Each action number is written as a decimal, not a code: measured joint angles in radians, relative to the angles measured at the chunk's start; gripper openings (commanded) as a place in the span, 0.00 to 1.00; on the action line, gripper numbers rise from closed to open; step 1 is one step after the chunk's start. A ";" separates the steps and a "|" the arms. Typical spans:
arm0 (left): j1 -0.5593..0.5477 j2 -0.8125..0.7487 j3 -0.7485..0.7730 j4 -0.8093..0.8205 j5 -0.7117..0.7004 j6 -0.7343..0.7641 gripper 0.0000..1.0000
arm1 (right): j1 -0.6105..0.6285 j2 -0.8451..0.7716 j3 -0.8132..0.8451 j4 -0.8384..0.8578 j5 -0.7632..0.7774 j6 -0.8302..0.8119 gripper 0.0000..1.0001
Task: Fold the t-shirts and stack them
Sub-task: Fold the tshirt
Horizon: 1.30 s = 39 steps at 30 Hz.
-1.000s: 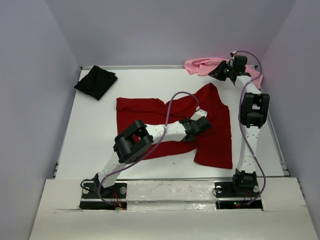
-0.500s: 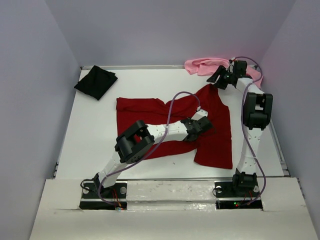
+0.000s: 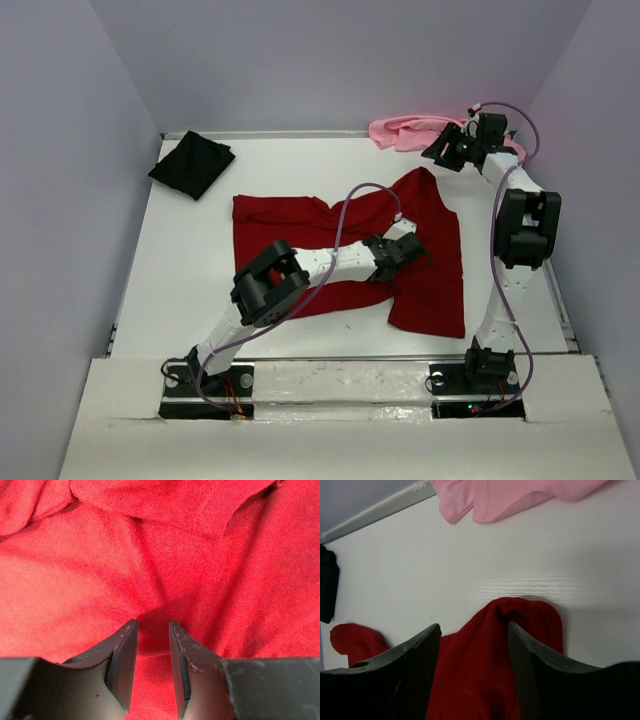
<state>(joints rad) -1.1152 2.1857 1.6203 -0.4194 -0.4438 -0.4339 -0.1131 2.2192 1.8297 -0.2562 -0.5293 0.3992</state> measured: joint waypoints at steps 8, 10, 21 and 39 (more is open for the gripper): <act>0.000 0.005 0.010 -0.010 0.000 0.003 0.42 | -0.003 -0.005 -0.050 -0.013 -0.015 -0.005 0.55; 0.000 0.005 0.010 -0.010 0.000 0.003 0.42 | -0.003 -0.005 -0.058 -0.013 -0.025 -0.004 0.55; 0.000 0.005 0.012 -0.013 0.000 0.003 0.42 | -0.003 0.002 -0.072 0.003 -0.055 -0.003 0.54; 0.001 0.007 0.016 -0.017 0.001 0.006 0.42 | 0.030 0.069 -0.109 0.017 -0.054 -0.003 0.54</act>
<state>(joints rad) -1.1145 2.1929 1.6363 -0.4366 -0.4431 -0.4278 -0.0830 2.2883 1.7210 -0.2394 -0.5835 0.3962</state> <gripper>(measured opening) 0.421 0.540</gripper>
